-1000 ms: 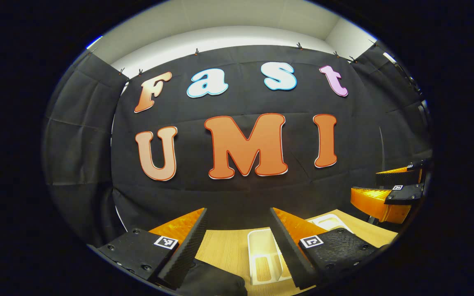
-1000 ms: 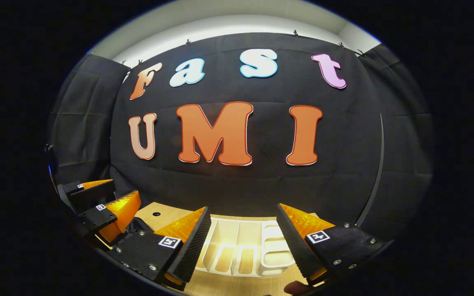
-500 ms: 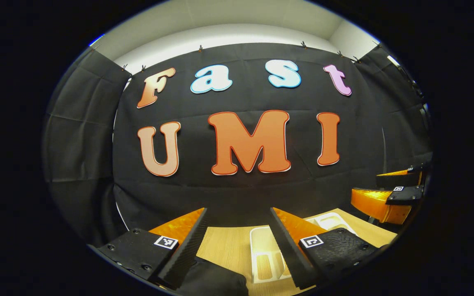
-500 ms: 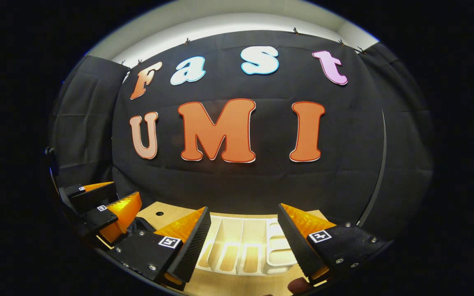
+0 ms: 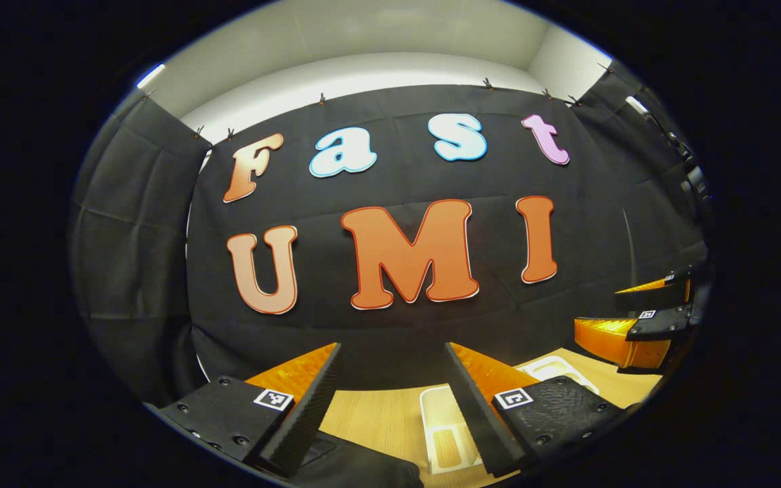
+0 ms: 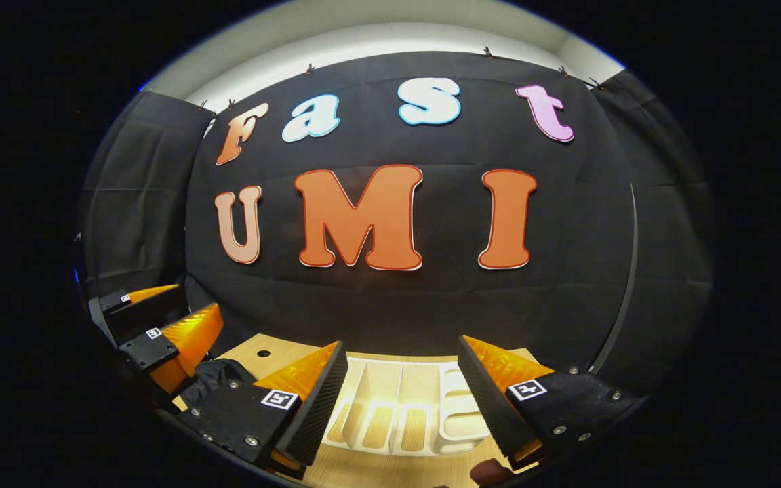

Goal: Open the schoolbag, grab two books from the bookshelf and put them into the schoolbag.

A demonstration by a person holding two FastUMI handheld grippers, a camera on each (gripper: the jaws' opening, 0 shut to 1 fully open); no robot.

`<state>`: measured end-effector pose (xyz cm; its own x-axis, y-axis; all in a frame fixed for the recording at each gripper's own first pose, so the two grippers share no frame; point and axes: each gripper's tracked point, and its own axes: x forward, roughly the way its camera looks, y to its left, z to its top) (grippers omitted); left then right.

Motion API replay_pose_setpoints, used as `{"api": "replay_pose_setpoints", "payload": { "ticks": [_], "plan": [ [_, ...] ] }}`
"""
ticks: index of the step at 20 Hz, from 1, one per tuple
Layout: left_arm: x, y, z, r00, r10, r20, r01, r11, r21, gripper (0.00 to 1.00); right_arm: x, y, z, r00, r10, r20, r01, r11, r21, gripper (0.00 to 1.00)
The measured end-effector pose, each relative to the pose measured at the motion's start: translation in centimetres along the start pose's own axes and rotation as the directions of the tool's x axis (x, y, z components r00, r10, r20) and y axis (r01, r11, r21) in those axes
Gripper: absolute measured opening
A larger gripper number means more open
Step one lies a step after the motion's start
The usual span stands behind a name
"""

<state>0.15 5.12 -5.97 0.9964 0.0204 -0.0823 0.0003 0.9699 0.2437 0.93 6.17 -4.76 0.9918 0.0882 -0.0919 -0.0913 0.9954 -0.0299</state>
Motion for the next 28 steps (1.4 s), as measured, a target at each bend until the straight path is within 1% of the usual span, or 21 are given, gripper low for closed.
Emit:
{"api": "replay_pose_setpoints", "payload": {
  "ticks": [4,5,6,7,8,9,10,11,15,17,18,19,20,21,22,28],
  "plan": [
    [-0.2,0.7,-0.3,1.000,0.013,-0.012,-0.013,1.000,-0.012,0.95,-0.1,-0.6,0.5,1.000,-0.016,0.019,0.016,1.000,-0.004,0.97],
    [-0.3,0.5,-0.2,1.000,0.010,-0.009,-0.010,1.000,-0.014,0.92,-0.2,-0.6,0.7,1.000,-0.016,0.027,0.016,1.000,-0.006,0.96],
    [-0.3,0.5,-0.3,1.000,0.010,-0.008,-0.010,1.000,-0.015,0.95,-0.2,-0.6,0.7,0.999,-0.016,0.031,0.017,1.000,-0.007,0.97],
    [-0.3,0.4,-0.3,1.000,0.007,-0.008,-0.007,1.000,-0.014,0.95,-0.4,-0.4,0.7,0.999,-0.009,0.031,0.009,1.000,-0.006,0.97],
    [-0.4,0.3,-0.4,1.000,0.005,-0.010,-0.005,1.000,-0.011,0.92,-0.4,-0.3,0.6,0.999,-0.011,0.033,0.011,1.000,-0.008,0.96],
    [-0.4,0.1,-0.5,1.000,0.001,-0.009,-0.001,1.000,-0.008,0.92,-0.4,0.0,0.7,0.999,-0.004,0.042,0.005,1.000,-0.011,0.96],
    [-0.4,0.1,-0.5,1.000,0.001,-0.009,-0.001,1.000,-0.006,0.95,-0.5,-0.1,0.8,0.999,-0.008,0.044,0.009,1.000,-0.013,0.96],
    [-0.4,0.1,-0.3,1.000,0.001,-0.006,-0.001,1.000,-0.005,0.92,-0.5,-0.2,0.8,0.999,-0.008,0.044,0.008,1.000,-0.007,0.96],
    [-0.6,0.2,-0.7,1.000,0.002,-0.015,-0.002,1.000,-0.003,0.92,-0.4,-0.3,0.5,1.000,-0.010,0.028,0.009,1.000,0.020,0.96],
    [-0.6,-0.2,-1.1,1.000,-0.010,-0.026,0.010,1.000,0.000,0.92,-0.4,-0.4,0.0,1.000,-0.011,0.013,0.010,1.000,0.019,0.96],
    [-0.6,-0.4,-1.2,0.999,-0.017,-0.030,0.017,1.000,0.006,0.95,-0.4,-0.4,0.0,1.000,-0.010,0.009,0.010,1.000,0.018,0.96],
    [-0.5,-0.7,-1.4,0.999,-0.029,-0.039,0.029,0.999,0.015,0.92,-0.5,-0.3,-0.1,1.000,-0.011,0.007,0.011,1.000,0.017,0.96],
    [-0.5,-0.6,-1.6,0.999,-0.030,-0.042,0.031,0.999,0.018,0.92,-0.5,-0.4,-0.1,1.000,-0.015,0.007,0.015,1.000,0.017,0.96],
    [-0.6,-0.7,-1.6,0.998,-0.033,-0.044,0.033,0.999,0.012,0.95,-0.6,-0.3,0.0,1.000,-0.010,0.012,0.010,1.000,0.017,0.96],
    [-0.6,-0.7,-1.7,0.998,-0.035,-0.047,0.036,0.999,0.010,0.92,-0.7,-0.3,0.1,1.000,-0.010,0.015,0.009,1.000,0.015,0.96],
    [-0.6,-1.3,-1.5,0.998,-0.045,-0.046,0.046,0.999,0.025,0.92,-0.7,-0.3,-0.6,1.000,-0.006,-0.007,0.006,1.000,0.021,0.96]
  ]
}}
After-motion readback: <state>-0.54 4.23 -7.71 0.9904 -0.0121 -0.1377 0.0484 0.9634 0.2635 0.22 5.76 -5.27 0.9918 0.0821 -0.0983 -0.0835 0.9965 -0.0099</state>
